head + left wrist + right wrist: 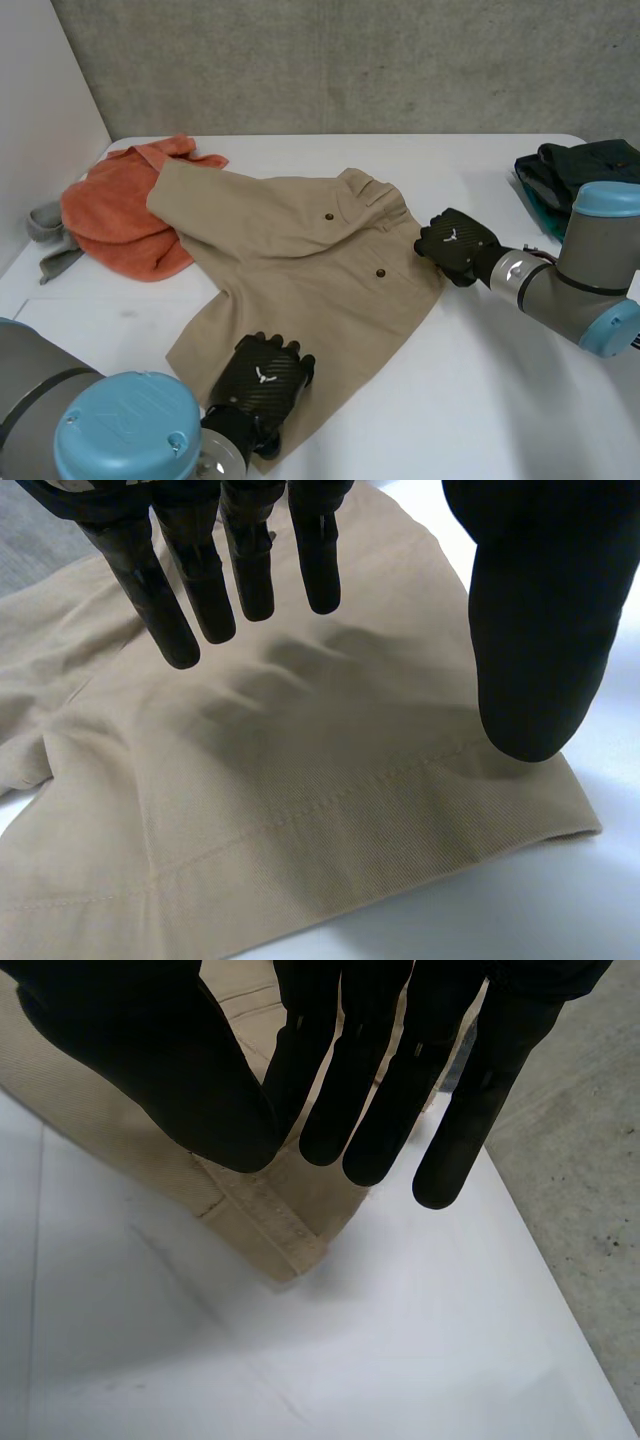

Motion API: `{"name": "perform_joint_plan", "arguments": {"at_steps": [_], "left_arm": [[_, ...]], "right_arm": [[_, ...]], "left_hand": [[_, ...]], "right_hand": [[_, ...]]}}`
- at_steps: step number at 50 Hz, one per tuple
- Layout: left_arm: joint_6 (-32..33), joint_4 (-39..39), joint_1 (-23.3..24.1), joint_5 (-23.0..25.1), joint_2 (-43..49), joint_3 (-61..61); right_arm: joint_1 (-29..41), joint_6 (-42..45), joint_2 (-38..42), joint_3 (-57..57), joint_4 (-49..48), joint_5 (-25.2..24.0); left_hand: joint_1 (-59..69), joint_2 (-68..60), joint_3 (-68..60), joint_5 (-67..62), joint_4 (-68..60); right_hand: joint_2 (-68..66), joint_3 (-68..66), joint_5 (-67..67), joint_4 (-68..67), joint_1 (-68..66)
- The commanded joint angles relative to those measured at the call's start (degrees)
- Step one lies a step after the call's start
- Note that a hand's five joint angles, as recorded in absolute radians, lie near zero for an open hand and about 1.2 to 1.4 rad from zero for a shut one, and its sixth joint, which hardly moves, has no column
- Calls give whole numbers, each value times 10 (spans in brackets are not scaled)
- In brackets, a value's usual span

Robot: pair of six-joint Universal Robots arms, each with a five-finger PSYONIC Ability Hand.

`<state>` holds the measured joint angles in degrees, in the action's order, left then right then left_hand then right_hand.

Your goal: Fold the laundry.

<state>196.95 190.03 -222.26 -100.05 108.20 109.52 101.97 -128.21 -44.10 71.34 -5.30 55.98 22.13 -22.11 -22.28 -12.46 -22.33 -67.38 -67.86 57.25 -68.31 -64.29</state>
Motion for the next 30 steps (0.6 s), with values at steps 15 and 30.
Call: {"name": "perform_joint_plan", "arguments": {"at_steps": [15, 30], "left_arm": [[5, 9, 0, 4, 52, -12], [9, 91, -8, -20, -82, -35]], "right_arm": [[0, -6, -5, 6, 1, 4], [-2, -82, -56, 34, 13, 46]], "left_hand": [[348, -348, -346, -344, -346], [579, -579, -577, -575, -577]], "right_hand": [[-126, -121, 128, -117, -157], [379, 384, -378, 389, 348]]}}
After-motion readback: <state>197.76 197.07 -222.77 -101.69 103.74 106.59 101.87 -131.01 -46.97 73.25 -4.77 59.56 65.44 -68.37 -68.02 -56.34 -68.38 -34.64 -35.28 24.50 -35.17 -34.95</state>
